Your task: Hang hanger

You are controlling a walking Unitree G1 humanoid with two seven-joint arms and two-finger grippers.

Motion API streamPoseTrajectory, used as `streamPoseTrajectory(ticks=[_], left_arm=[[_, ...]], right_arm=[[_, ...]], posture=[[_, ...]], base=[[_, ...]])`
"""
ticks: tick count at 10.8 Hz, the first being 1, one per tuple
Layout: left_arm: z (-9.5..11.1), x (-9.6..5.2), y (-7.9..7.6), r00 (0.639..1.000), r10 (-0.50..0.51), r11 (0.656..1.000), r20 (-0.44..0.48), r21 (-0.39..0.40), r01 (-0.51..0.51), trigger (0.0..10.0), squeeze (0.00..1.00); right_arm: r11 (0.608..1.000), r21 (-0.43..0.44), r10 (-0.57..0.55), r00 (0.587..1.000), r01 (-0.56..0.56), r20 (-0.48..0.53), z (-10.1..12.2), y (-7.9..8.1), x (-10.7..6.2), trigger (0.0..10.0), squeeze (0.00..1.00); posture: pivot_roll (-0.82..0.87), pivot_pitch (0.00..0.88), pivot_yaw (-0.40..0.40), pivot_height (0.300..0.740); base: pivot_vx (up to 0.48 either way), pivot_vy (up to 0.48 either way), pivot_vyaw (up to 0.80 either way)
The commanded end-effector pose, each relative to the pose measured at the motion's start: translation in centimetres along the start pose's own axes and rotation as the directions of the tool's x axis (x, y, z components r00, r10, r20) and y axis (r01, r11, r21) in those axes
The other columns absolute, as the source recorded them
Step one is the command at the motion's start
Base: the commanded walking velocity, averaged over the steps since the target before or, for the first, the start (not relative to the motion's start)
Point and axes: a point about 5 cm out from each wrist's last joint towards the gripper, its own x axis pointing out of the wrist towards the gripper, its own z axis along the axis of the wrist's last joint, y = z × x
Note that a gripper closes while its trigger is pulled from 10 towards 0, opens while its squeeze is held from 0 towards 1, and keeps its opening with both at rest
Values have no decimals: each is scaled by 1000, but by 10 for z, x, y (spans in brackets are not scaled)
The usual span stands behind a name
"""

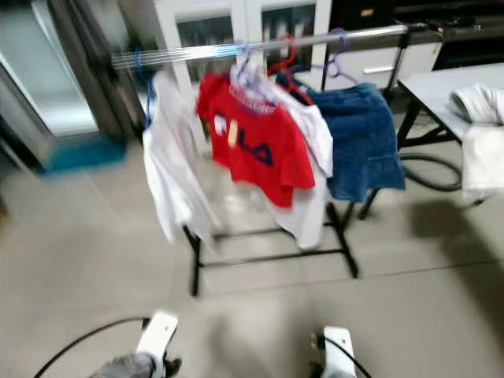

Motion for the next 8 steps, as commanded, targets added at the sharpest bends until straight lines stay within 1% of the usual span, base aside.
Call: streamPoseTrajectory(ticks=[1,2,3,4,5,6,7,8], left_arm=[[26,-1,5,994,5,1000,107,-8,-4,10000,1000],[38,-2,2,986,-10,1000,164,24,6,10000,1000],[69,-7,-2,946,-12,997,324,78,-14,10000,1000],[88,-13,-4,902,-17,996,431,86,-22,10000,1000],[131,-33,-7,752,-65,991,656,133,-31,10000,1000],[154,-48,-3,664,-78,986,744,157,-59,10000,1000],[172,-60,2,598,-90,983,796,167,-74,10000,1000],[203,-89,24,500,-47,988,865,115,-105,10000,1000]], right_arm=[[1000,-9,-18,999,18,39,4,-1,0,10000,1000],[999,-11,-46,994,47,103,15,-7,-1,10000,1000],[998,-21,-49,953,57,299,52,-18,-5,10000,1000],[999,-26,-11,915,23,402,72,-22,-11,10000,1000],[996,-24,87,784,-91,615,101,-30,-35,10000,1000],[996,-16,72,723,-84,687,108,-37,-50,10000,1000],[997,30,26,672,-71,740,114,-43,-63,10000,1000],[988,71,19,563,-137,826,124,-45,-100,10000,1000]], posture=[[-144,0,87,740],[-148,0,66,740],[-160,0,5,740],[-160,0,-18,740],[-152,0,-36,740],[-147,0,-23,740],[-144,0,-5,740],[-139,0,43,740]], base=[[0,0,0],[0,0,0],[0,0,0],[0,0,0],[0,0,0],[0,0,0],[0,0,0],[0,0,0]])
